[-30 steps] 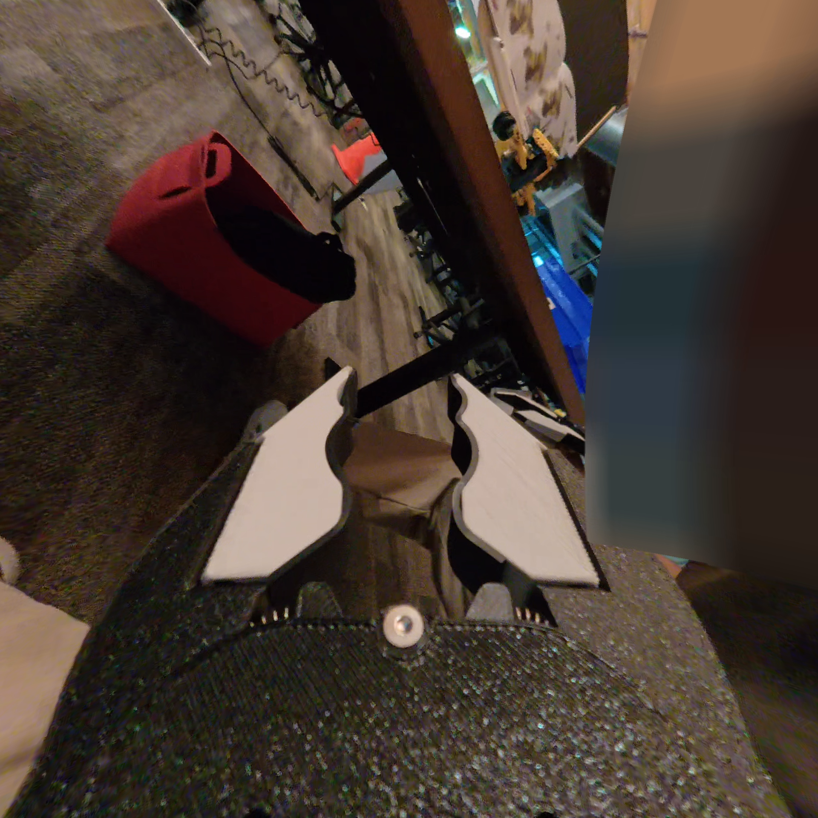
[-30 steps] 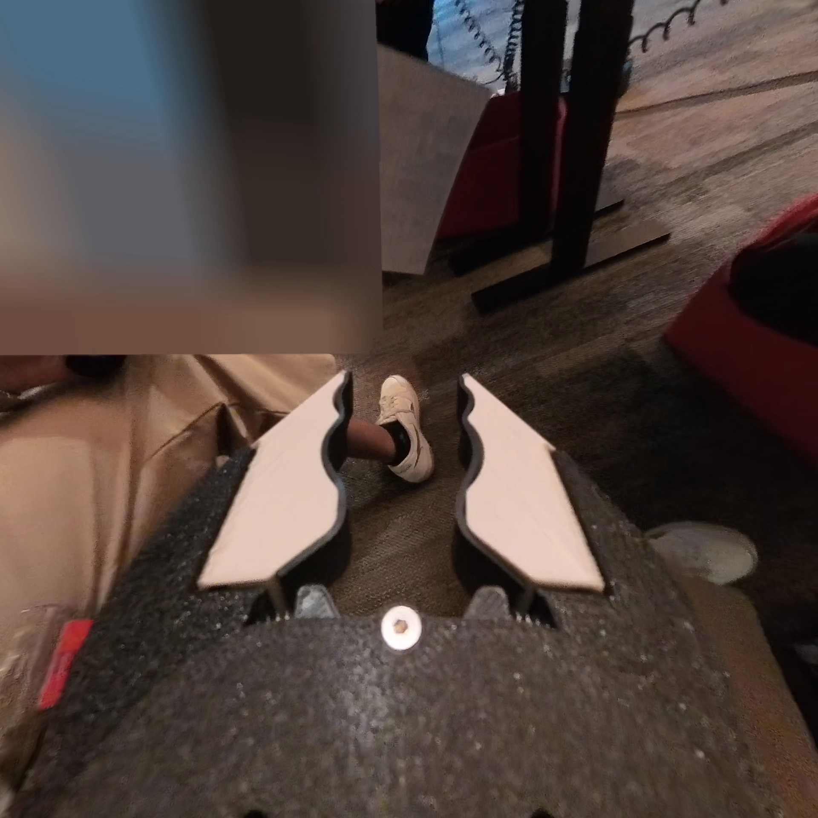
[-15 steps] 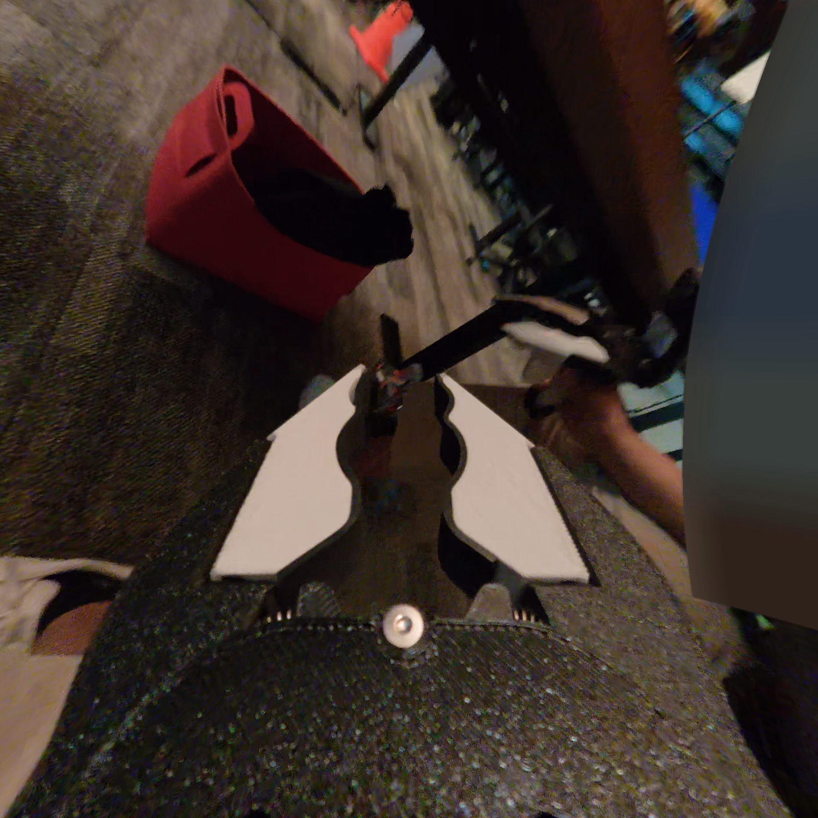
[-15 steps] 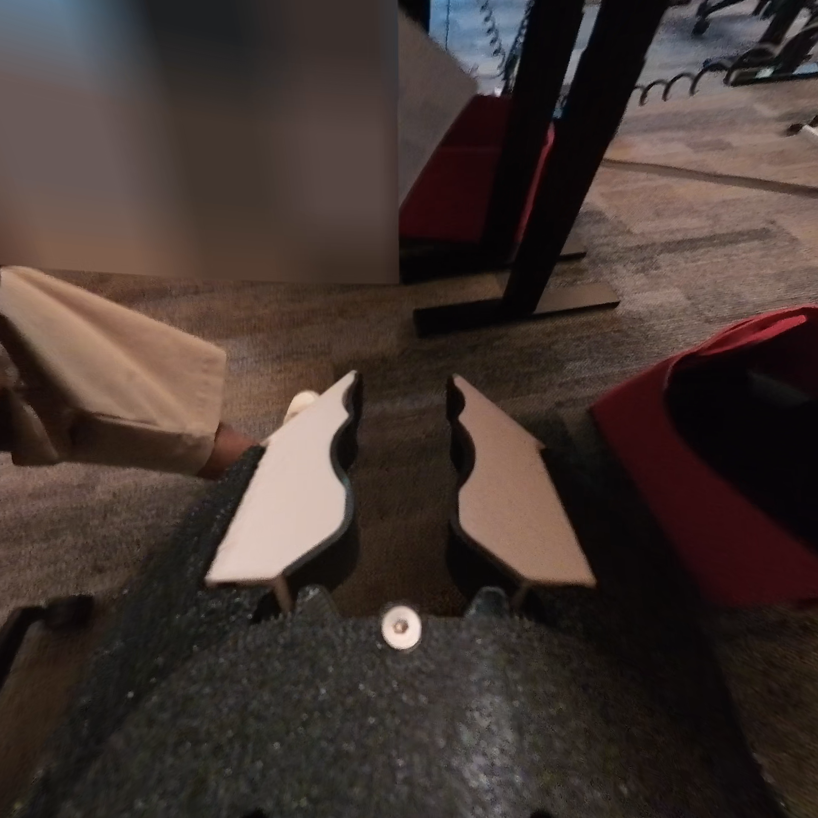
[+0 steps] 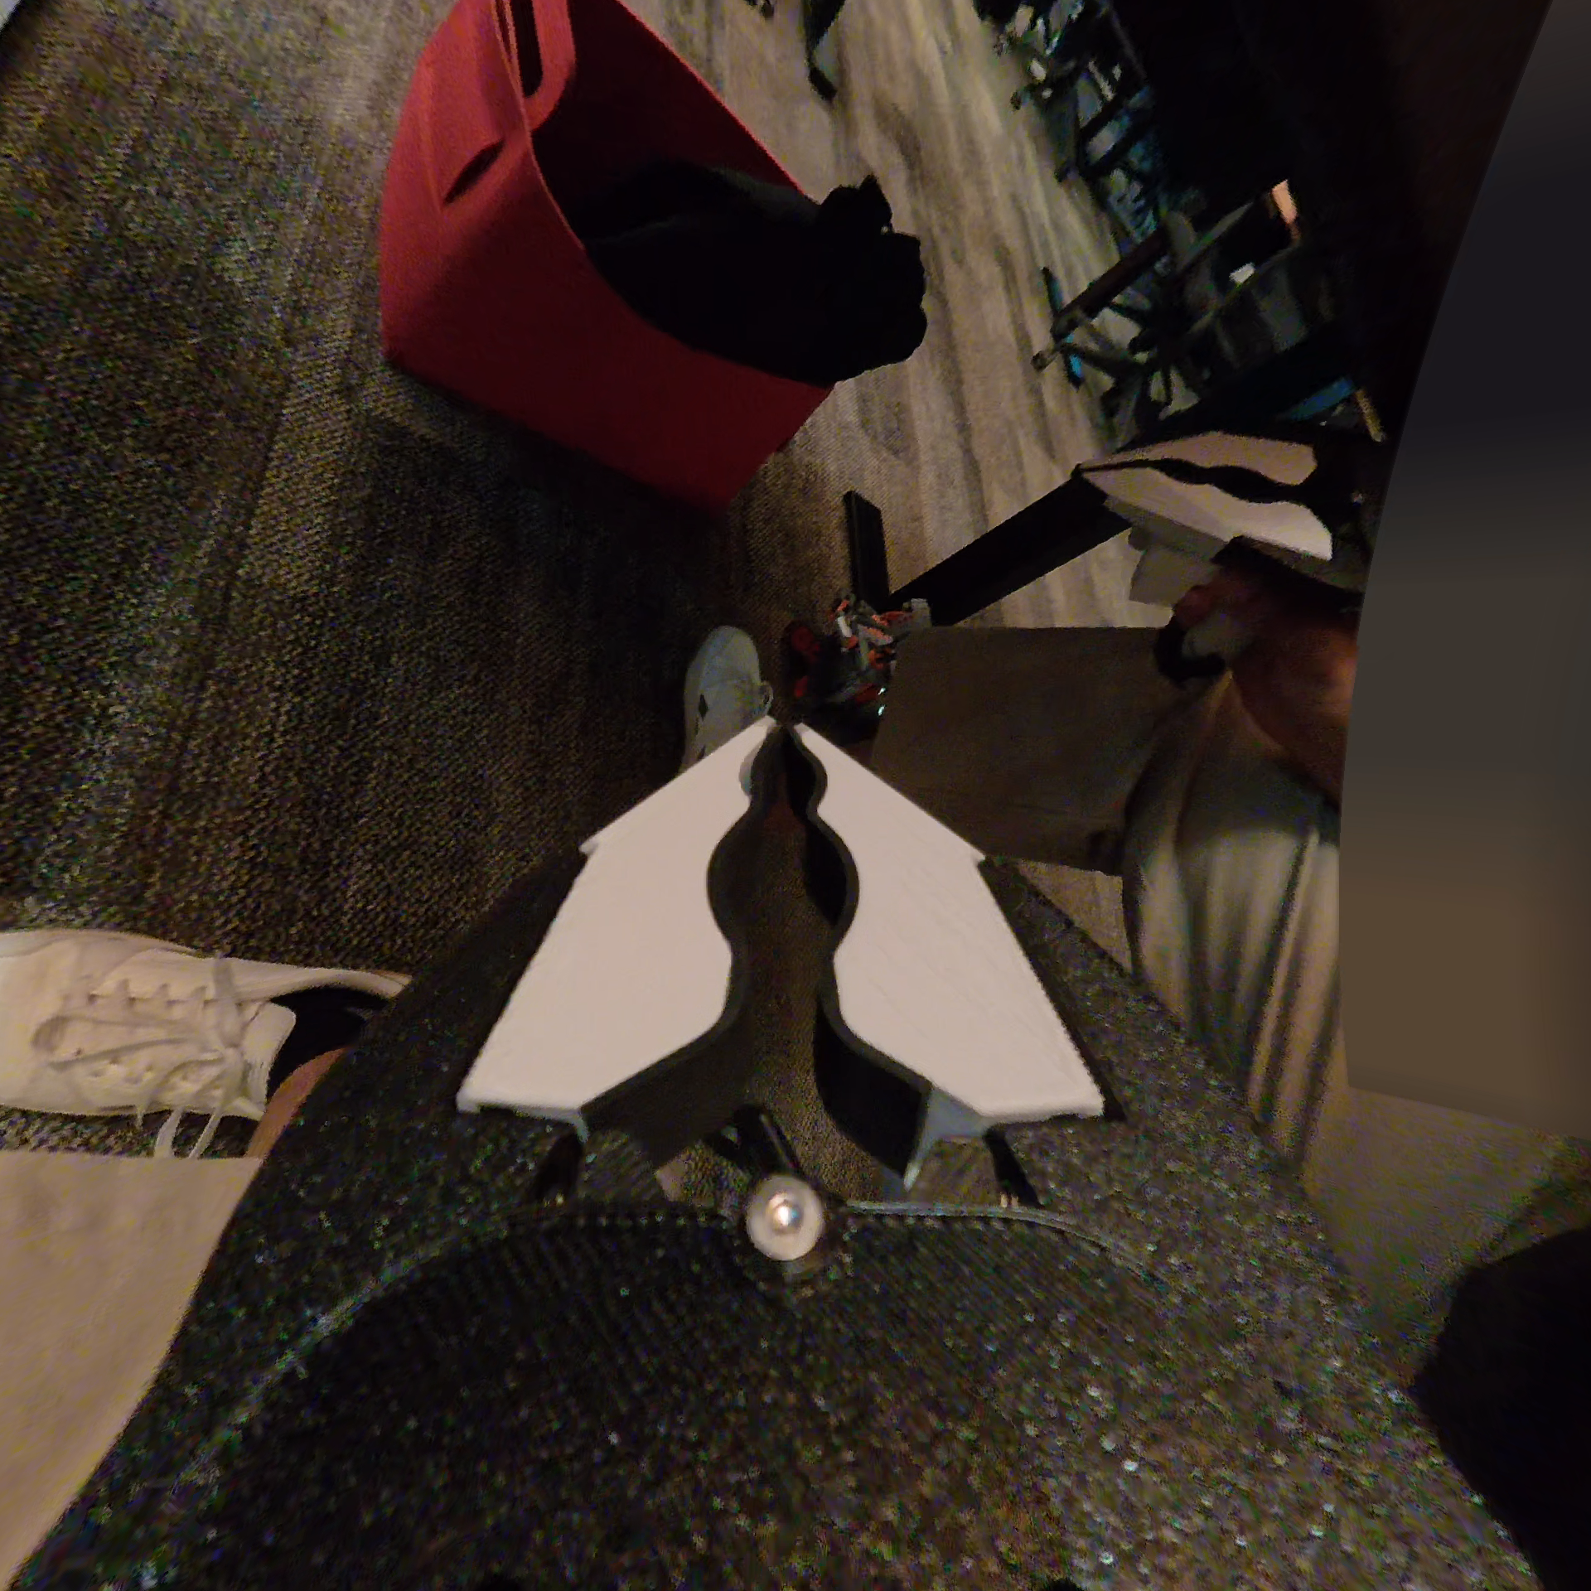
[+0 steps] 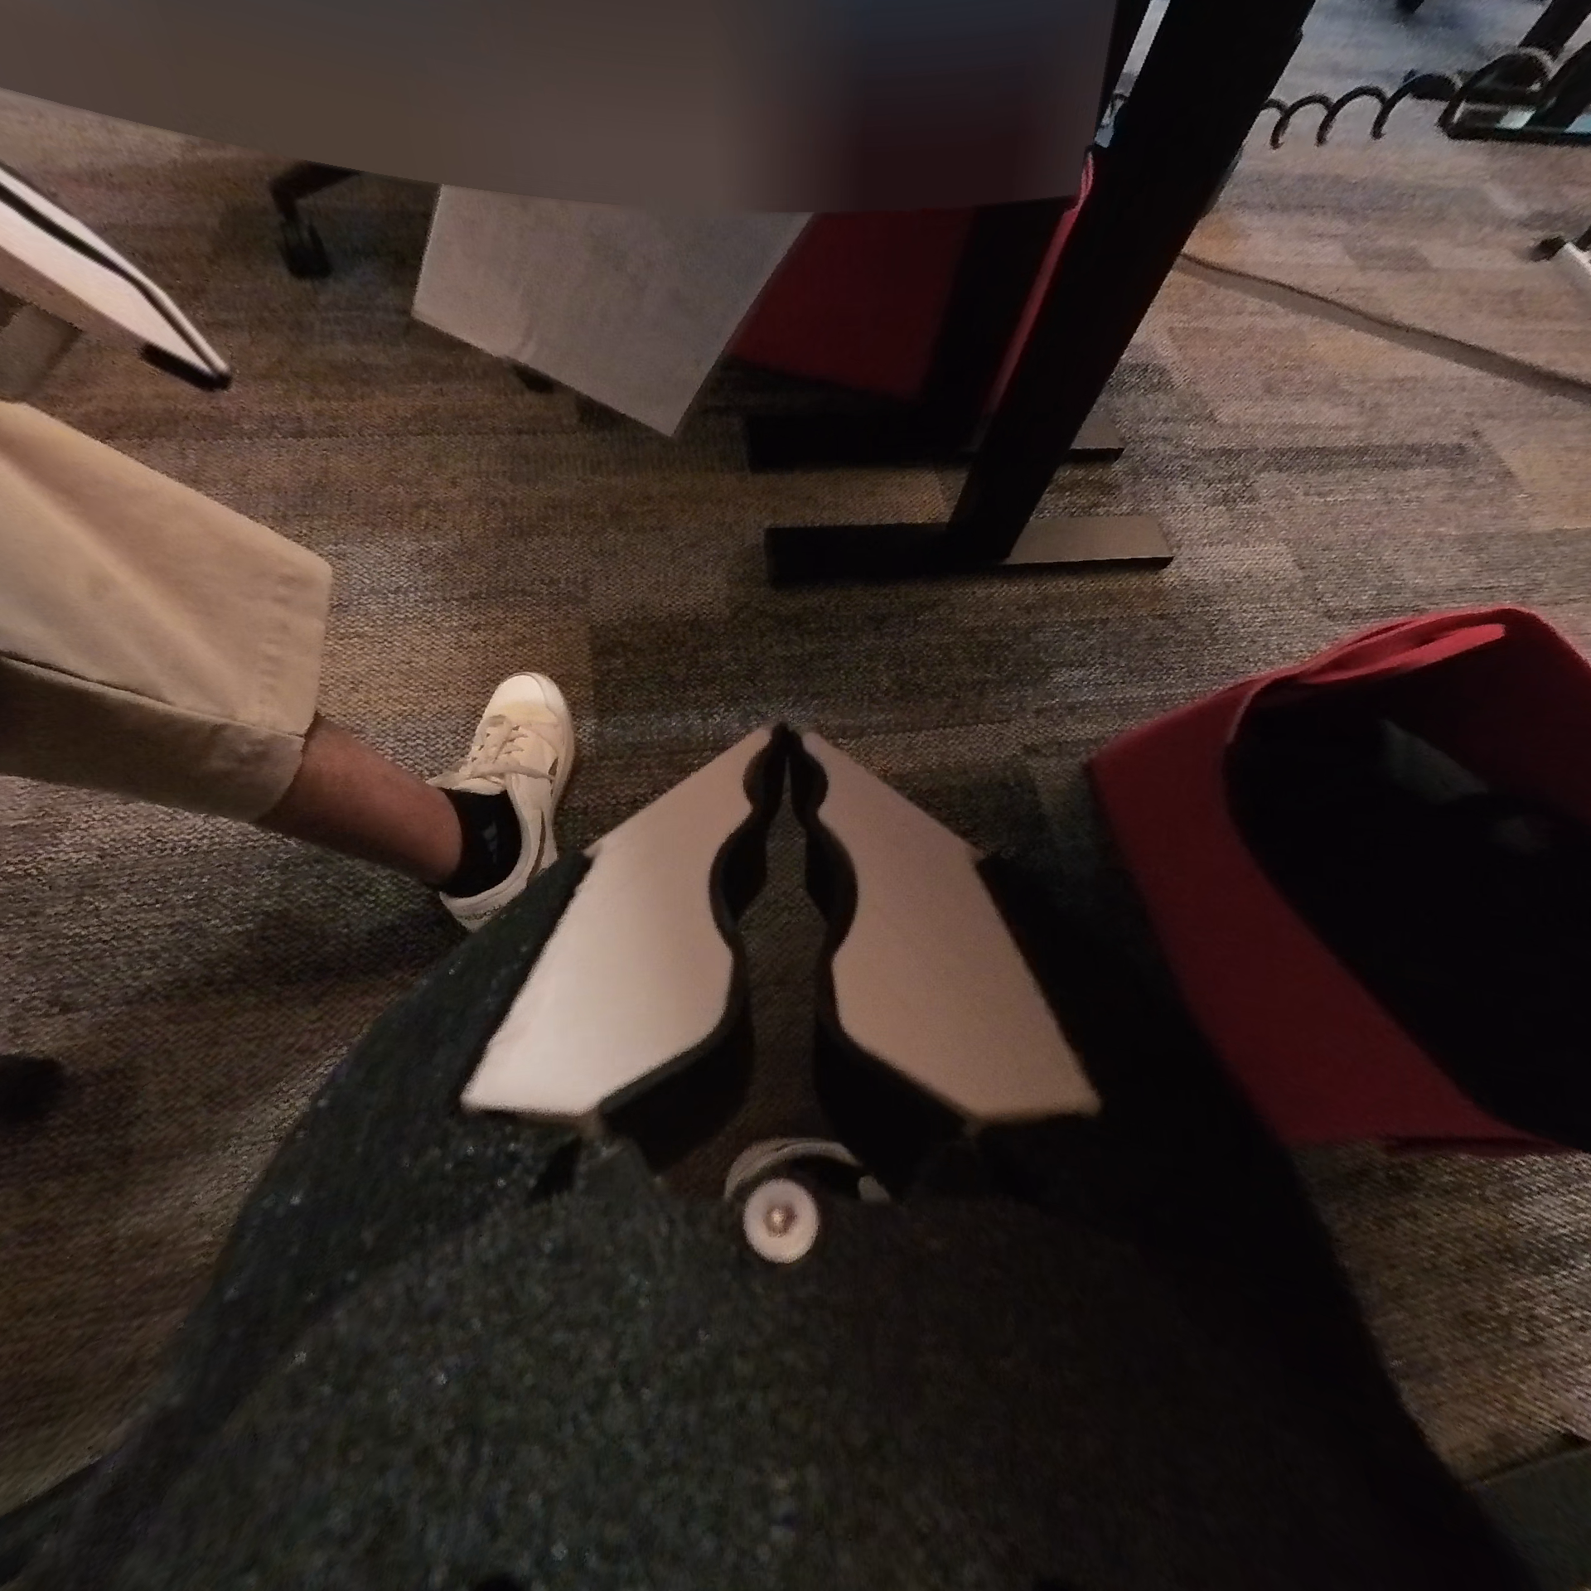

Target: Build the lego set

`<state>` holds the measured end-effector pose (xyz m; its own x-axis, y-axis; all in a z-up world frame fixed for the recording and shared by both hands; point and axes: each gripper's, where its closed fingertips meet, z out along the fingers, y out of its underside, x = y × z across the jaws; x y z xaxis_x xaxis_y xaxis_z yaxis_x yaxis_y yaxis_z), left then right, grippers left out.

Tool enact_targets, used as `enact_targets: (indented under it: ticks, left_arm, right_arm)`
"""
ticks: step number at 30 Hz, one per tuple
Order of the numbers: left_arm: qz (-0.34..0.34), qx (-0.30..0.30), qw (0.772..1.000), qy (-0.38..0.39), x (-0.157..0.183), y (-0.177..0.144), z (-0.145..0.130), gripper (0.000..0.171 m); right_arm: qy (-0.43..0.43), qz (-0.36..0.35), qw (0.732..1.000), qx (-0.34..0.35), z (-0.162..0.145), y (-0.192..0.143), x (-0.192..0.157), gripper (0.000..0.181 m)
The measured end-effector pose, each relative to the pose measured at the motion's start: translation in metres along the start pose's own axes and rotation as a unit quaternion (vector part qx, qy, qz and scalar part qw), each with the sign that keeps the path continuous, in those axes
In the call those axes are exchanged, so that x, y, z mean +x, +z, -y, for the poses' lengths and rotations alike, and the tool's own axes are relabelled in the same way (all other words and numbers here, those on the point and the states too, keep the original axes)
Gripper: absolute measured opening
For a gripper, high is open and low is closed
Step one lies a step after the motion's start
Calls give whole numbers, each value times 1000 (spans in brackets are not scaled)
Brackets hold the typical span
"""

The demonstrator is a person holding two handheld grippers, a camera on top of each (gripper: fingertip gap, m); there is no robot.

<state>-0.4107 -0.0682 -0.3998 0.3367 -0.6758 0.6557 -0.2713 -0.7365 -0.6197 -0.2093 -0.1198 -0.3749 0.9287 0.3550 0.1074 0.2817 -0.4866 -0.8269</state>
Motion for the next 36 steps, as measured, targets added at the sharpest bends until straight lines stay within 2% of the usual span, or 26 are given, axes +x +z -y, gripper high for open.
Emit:
enact_targets:
  ticks: [2,4,8,20,26,36]
  left_arm:
    - [6,-9,1000,-1,-2,2,-3,4]
    - [13,-10,1000,-2,-4,4,-3,23]
    - [13,1,1000,8,0,5,3,40]
    - [0,-13,1000,-4,-1,8,-5,48]
    - [-2,-36,999,-18,-6,11,-15,55]
    - [-9,-35,999,-27,-7,10,-16,57]
  right_arm:
    - [-1,2,1000,-3,0,1,-1,2]
    - [-6,0,1000,-9,-1,3,-2,10]
    - [-21,4,1000,-20,-4,6,-7,21]
    - [-5,16,999,-28,-10,13,-11,33]
    - [-11,19,998,-59,-31,17,-11,35]
    - [-24,0,997,-68,-34,27,7,39]
